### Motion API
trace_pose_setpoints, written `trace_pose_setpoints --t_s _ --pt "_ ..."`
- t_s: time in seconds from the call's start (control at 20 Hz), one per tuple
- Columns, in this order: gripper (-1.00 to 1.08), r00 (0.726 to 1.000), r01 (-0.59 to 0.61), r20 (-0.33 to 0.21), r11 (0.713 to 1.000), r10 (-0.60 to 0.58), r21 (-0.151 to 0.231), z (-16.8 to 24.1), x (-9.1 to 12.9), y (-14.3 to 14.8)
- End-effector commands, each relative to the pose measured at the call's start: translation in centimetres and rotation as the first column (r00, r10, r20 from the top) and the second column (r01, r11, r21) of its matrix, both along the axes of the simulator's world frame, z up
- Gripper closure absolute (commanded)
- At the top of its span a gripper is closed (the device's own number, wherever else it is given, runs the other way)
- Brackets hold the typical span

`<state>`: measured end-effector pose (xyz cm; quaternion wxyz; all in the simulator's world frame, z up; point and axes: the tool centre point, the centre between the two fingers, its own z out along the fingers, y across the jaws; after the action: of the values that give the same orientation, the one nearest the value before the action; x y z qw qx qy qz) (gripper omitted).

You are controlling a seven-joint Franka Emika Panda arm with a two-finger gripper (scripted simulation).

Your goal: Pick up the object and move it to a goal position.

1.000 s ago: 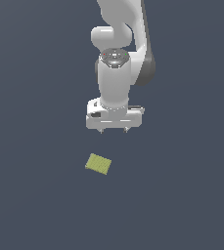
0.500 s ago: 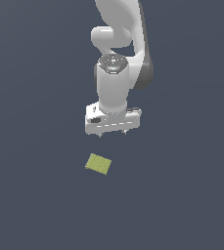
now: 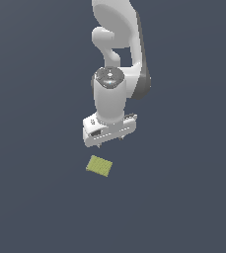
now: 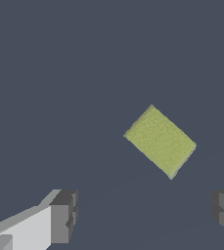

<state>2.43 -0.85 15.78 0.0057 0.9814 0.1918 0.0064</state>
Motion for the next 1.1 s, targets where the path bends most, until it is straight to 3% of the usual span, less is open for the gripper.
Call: trace_pose_setpoints --t_s 0.0,0.5,0.75,1.05 --pt "-0.92 0.998 -0.066 -0.003 0.998 0.066 -0.003 -0.7 0.4 -0.4" --pt "-0.92 0.948 -0.319 -0.013 0.948 0.319 -0.007 -3.5 1.9 -1.9" --pt "-0.92 0.899 -0.438 -0.017 0.899 0.437 -0.005 -5.0 2.6 -2.7" --pt "-0.92 0.822 -0.569 -0.019 0.822 0.569 0.000 -6.7 3.3 -3.7"
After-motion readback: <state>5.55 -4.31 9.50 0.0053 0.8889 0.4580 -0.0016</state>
